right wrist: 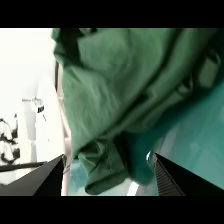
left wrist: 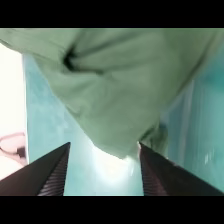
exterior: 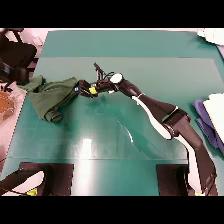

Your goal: Fold the shirts.

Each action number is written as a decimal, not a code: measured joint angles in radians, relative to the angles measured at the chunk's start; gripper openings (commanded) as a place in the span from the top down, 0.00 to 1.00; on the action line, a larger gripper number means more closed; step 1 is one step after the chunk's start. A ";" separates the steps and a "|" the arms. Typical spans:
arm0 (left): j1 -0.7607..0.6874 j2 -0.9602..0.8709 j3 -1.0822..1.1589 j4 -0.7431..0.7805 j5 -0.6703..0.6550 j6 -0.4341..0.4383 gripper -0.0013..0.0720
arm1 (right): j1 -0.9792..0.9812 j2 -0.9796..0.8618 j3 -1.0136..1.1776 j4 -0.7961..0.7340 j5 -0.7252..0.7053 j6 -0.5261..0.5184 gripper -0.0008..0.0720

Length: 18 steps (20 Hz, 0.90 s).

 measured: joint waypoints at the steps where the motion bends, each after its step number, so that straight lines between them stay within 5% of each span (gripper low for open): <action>1: 0.002 -0.007 -0.040 -0.028 -0.004 0.037 0.30 | -0.008 0.017 0.006 -0.025 -0.006 -0.006 0.14; 8: 0.006 -0.053 -0.370 -0.129 0.183 0.300 0.30 | -0.161 0.202 -0.042 -0.301 0.070 -0.019 0.14; 12: 0.000 -0.065 -0.432 -0.126 0.356 0.366 0.30 | -0.241 0.317 -0.146 -0.351 0.089 -0.032 0.14; 18: -0.016 -0.120 -0.454 -0.077 0.393 0.417 0.30 | -0.297 0.397 -0.256 -0.372 0.106 -0.047 0.14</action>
